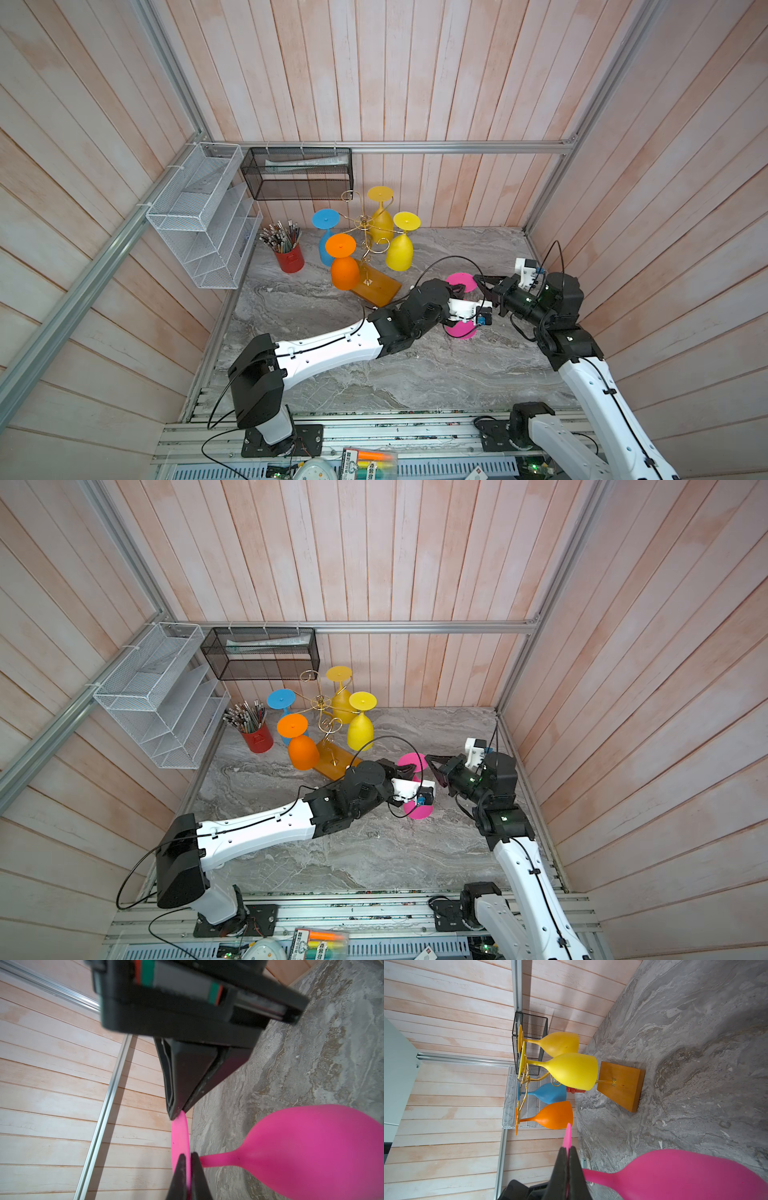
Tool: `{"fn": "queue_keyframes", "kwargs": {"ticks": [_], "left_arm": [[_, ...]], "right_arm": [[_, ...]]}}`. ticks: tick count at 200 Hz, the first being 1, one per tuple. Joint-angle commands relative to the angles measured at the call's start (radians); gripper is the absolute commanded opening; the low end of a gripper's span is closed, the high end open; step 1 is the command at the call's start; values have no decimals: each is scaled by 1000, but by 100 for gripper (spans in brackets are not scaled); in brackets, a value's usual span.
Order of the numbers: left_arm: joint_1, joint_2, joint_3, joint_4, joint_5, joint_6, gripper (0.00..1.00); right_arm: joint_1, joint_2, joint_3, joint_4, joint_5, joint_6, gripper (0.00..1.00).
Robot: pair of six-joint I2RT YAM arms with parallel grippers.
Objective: Take the wine glass off the wine glass rack
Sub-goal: 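Reach the left gripper across and grasp the pink glass's foot beside the right gripper, then open the right gripper and draw it back while the left gripper holds the glass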
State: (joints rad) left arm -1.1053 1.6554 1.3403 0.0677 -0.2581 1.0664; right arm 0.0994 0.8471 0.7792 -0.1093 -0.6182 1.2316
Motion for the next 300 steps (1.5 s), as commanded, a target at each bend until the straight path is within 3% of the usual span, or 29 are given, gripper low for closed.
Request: {"fn": "queue_keyframes", "kwargs": {"ticks": [1, 32, 71, 138, 196, 223, 300], "left_arm": [[12, 5, 28, 14, -7, -39, 0], [13, 3, 40, 1, 6, -78, 0], [21, -13, 52, -31, 34, -156, 0], [30, -57, 84, -103, 99, -320, 0], [48, -80, 206, -270, 247, -651, 0], [83, -83, 246, -324, 351, -842, 0], [259, -85, 210, -272, 662, -1365, 0]], "right_arm": [[-4, -17, 2, 16, 16, -19, 0], [-4, -29, 11, -4, 36, -41, 0], [-4, -48, 9, -2, 54, -53, 13], [-14, -70, 28, -3, 108, -148, 48], [-83, -166, 59, 11, 216, -435, 59], [-88, -212, 75, 29, 229, -537, 60], [-88, -268, 293, -142, 287, -741, 60]]}}
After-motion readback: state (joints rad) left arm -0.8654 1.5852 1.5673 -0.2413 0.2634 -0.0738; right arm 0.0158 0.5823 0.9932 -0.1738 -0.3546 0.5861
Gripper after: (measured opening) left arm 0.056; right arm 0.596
